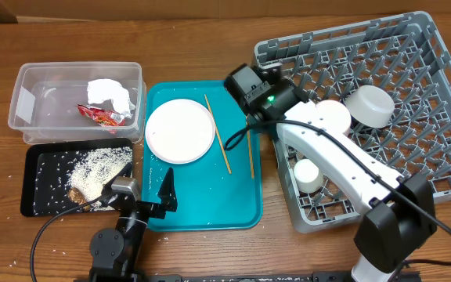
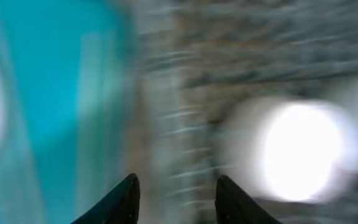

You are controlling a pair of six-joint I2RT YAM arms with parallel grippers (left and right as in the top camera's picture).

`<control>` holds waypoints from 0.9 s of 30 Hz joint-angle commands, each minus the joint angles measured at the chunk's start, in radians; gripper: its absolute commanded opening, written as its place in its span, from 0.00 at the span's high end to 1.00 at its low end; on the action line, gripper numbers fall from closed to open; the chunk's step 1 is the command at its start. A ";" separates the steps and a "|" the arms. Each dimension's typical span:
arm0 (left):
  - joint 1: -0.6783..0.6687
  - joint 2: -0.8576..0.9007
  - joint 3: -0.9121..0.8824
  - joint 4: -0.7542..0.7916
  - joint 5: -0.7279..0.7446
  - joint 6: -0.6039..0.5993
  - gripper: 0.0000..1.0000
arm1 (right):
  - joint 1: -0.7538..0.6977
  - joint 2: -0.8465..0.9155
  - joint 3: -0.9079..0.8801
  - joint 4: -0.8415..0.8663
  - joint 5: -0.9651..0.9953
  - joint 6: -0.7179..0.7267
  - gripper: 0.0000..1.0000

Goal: Sort waste into correct bins and load items into the dishwasher
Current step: 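Move the right gripper back to the white plate's edge on the tray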

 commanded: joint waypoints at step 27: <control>0.005 -0.007 -0.005 0.000 0.007 -0.003 0.00 | 0.087 0.257 -0.094 0.343 -0.684 0.502 0.60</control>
